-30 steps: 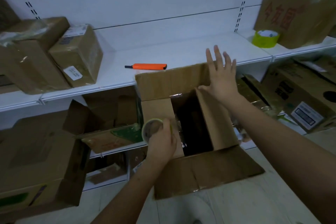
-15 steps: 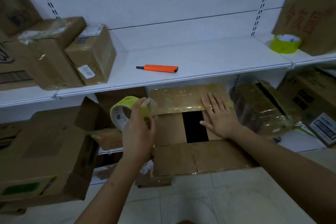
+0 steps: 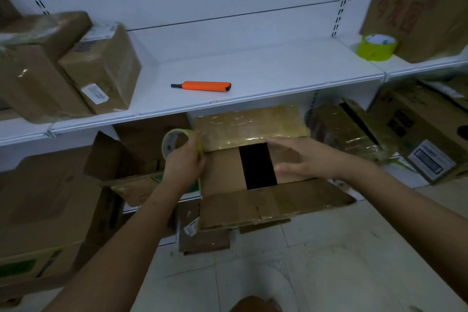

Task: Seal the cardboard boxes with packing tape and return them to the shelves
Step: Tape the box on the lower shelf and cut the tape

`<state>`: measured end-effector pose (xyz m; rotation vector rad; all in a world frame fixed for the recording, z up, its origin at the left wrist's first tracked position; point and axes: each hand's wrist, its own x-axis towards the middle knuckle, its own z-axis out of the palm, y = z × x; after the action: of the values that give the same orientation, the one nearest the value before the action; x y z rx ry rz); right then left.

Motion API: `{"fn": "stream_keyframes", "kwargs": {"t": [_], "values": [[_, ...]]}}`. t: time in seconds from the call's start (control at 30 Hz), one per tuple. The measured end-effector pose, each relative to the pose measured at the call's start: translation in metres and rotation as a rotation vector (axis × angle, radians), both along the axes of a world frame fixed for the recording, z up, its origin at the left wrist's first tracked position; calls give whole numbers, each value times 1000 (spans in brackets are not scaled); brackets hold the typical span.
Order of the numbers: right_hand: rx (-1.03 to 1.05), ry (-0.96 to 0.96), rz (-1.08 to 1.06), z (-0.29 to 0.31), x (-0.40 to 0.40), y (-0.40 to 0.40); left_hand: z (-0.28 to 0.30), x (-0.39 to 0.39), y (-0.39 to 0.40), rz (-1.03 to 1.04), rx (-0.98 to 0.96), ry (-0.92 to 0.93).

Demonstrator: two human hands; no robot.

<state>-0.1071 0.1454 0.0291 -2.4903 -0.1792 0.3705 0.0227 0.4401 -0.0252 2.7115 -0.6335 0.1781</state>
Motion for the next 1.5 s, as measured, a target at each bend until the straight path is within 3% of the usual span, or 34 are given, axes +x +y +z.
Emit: {"fn": "stream_keyframes", "kwargs": {"t": [0.07, 0.13, 0.2, 0.27, 0.33, 0.53, 0.67, 0.77, 0.97, 1.1, 1.2, 1.33, 1.5], "values": [[-140, 53, 126, 18, -39, 20, 0, 6, 1, 2, -75, 40], [-472, -49, 218, 13, -55, 31, 1, 8, 2, -15, -145, 72], [-684, -270, 175, 6, -49, 31, 3, 10, 1, -19, -189, 95], [-697, -624, 73, -5, -34, 25, 3, 8, -1, -6, -196, 88], [-675, -769, -39, -15, -19, 23, 4, 7, 0, -20, -209, 102], [-711, -299, -355, -69, 20, 32, 18, 10, 18, 53, -561, 371], [-637, -225, -410, -94, 19, 42, 43, -12, 25, -22, -274, 109], [-605, -223, -409, -93, 26, 42, 70, -35, 12, -129, -221, 10], [-588, -311, -411, -103, 25, 37, 107, -57, -61, -411, -592, 782], [-489, -491, -396, -113, 21, 23, 90, -45, -105, -479, -539, 986], [-318, -572, -398, -119, 26, 5, 81, -32, -132, -386, -440, 1052], [182, -659, -514, -109, 40, -16, 76, -11, -172, -318, -90, 879], [862, -395, -754, -99, 33, -23, 79, 13, -214, -260, 65, 949]]}}
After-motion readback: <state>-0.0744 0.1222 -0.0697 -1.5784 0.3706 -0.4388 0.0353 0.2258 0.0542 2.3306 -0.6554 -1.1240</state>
